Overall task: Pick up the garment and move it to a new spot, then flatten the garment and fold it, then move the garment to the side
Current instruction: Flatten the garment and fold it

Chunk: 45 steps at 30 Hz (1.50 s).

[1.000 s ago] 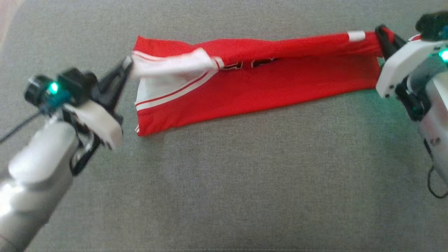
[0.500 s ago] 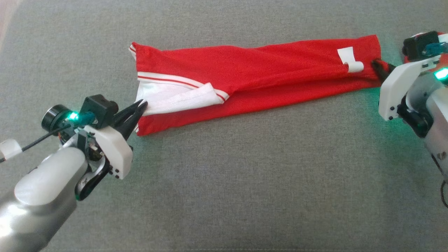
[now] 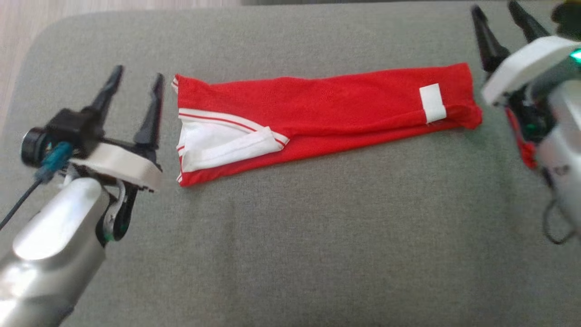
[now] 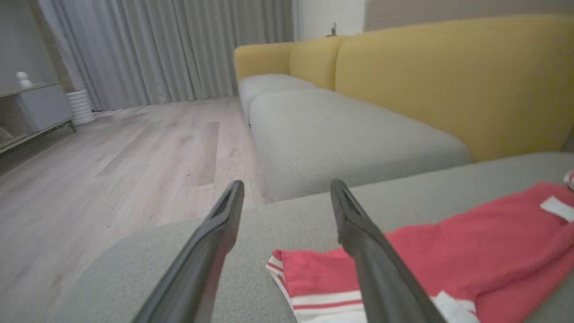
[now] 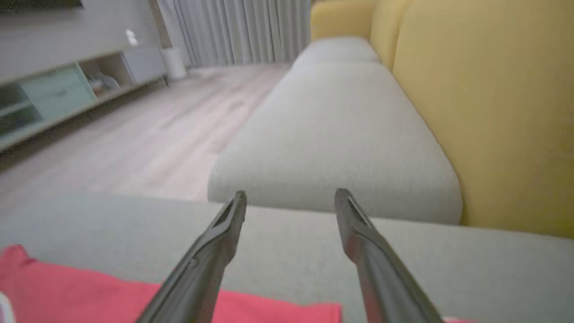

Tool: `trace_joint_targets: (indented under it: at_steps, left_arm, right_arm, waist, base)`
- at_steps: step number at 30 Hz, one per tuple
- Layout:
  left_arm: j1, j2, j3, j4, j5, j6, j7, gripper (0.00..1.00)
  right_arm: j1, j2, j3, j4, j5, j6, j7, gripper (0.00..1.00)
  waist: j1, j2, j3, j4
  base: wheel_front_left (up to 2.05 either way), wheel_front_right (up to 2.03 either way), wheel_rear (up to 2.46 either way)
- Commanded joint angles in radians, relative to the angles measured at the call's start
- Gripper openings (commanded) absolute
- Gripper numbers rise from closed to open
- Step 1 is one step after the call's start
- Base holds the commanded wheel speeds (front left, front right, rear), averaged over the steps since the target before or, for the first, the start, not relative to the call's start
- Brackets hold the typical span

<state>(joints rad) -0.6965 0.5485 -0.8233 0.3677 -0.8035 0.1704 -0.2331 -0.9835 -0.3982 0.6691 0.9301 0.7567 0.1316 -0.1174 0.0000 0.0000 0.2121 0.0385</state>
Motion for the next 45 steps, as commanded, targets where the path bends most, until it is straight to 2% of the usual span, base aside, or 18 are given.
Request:
trace_joint_targets:
  at_steps: [1, 3, 4, 6, 8, 11, 15, 18, 21, 25, 29, 34, 40, 45]
  left_arm:
    - [0.001, 0.024, 0.087, -0.036, -0.009, 0.024, -0.02, 1.0]
    - [0.038, 0.002, 0.163, -0.074, -0.01, 0.052, -0.027, 1.0]
    - [0.038, 0.002, 0.163, -0.074, -0.01, 0.052, -0.027, 1.0]
    - [0.092, -0.028, 0.26, -0.137, 0.031, 0.081, -0.028, 1.0]
    - [0.163, -0.064, 0.343, -0.195, 0.086, 0.094, -0.028, 1.0]
    - [0.278, -0.144, 0.473, -0.264, 0.151, 0.102, -0.028, 1.0]
    - [0.431, -0.25, 0.577, -0.3, 0.238, 0.063, -0.028, 1.0]
    - [0.511, -0.309, 0.64, -0.288, 0.292, 0.027, -0.029, 1.0]
    - [0.55, -0.354, 0.683, -0.266, 0.354, -0.015, -0.029, 1.0]
    - [0.553, -0.39, 0.722, -0.24, 0.424, -0.068, -0.029, 1.0]
    - [0.529, -0.416, 0.741, -0.216, 0.471, -0.117, -0.029, 1.0]
    - [0.493, -0.448, 0.757, -0.201, 0.511, -0.159, -0.029, 1.0]
    - [0.454, -0.475, 0.761, -0.19, 0.543, -0.195, -0.029, 1.0]
    - [0.429, -0.489, 0.763, -0.181, 0.557, -0.215, -0.029, 1.0]
  right_arm:
    - [0.003, 0.033, -0.007, -0.032, -0.003, -0.001, -0.054, 1.0]
    - [0.022, 0.08, -0.041, -0.048, -0.002, -0.001, -0.106, 1.0]
    - [0.022, 0.08, -0.041, -0.048, -0.002, -0.001, -0.106, 1.0]
    - [0.048, 0.125, -0.095, -0.063, -0.011, -0.001, -0.134, 1.0]
    - [0.086, 0.17, -0.163, -0.094, -0.037, -0.001, -0.142, 1.0]
    - [0.191, 0.237, -0.31, -0.21, -0.14, -0.001, -0.144, 1.0]
    - [0.402, 0.321, -0.437, -0.373, -0.315, -0.001, -0.144, 1.0]
    - [0.532, 0.344, -0.49, -0.472, -0.39, -0.001, -0.144, 1.0]
    - [0.618, 0.347, -0.499, -0.538, -0.367, -0.001, -0.144, 1.0]
    - [0.655, 0.348, -0.487, -0.571, -0.37, -0.001, -0.144, 1.0]
    - [0.627, 0.348, -0.51, -0.542, -0.408, -0.001, -0.144, 1.0]
    - [0.532, 0.348, -0.6, -0.405, -0.482, -0.001, -0.129, 1.0]
    - [0.392, 0.348, -0.768, -0.21, -0.591, -0.001, -0.09, 1.0]
    - [0.305, 0.348, -0.95, -0.067, -0.725, -0.001, -0.092, 1.0]
  waist:
    - [0.0, 0.0, -0.023, -0.011]
    - [0.0, 0.0, -0.037, -0.016]
    - [0.0, 0.0, -0.037, -0.016]
    - [0.0, 0.0, -0.049, -0.021]
    - [0.0, 0.0, -0.058, -0.026]
    - [0.0, 0.0, -0.068, -0.032]
    - [0.0, 0.0, -0.077, -0.037]
    - [0.0, 0.0, -0.078, -0.04]
    - [0.0, 0.0, -0.073, -0.037]
    - [0.0, 0.0, -0.055, -0.033]
    - [0.0, 0.0, -0.023, -0.021]
    - [0.0, 0.0, 0.027, 0.007]
    - [0.0, 0.0, 0.084, 0.051]
    - [0.0, 0.0, 0.11, 0.075]
  base:
    - [0.0, 0.0, 0.0]
    - [0.0, 0.0, 0.0]
    - [0.0, 0.0, 0.0]
    - [0.0, 0.0, 0.0]
    - [0.0, 0.0, 0.0]
    - [0.0, 0.0, 0.0]
    - [0.0, 0.0, 0.0]
    - [0.0, 0.0, 0.0]
    - [0.0, 0.0, 0.0]
    - [0.0, 0.0, 0.0]
    - [0.0, 0.0, 0.0]
    - [0.0, 0.0, 0.0]
    - [0.0, 0.0, 0.0]
    - [0.0, 0.0, 0.0]
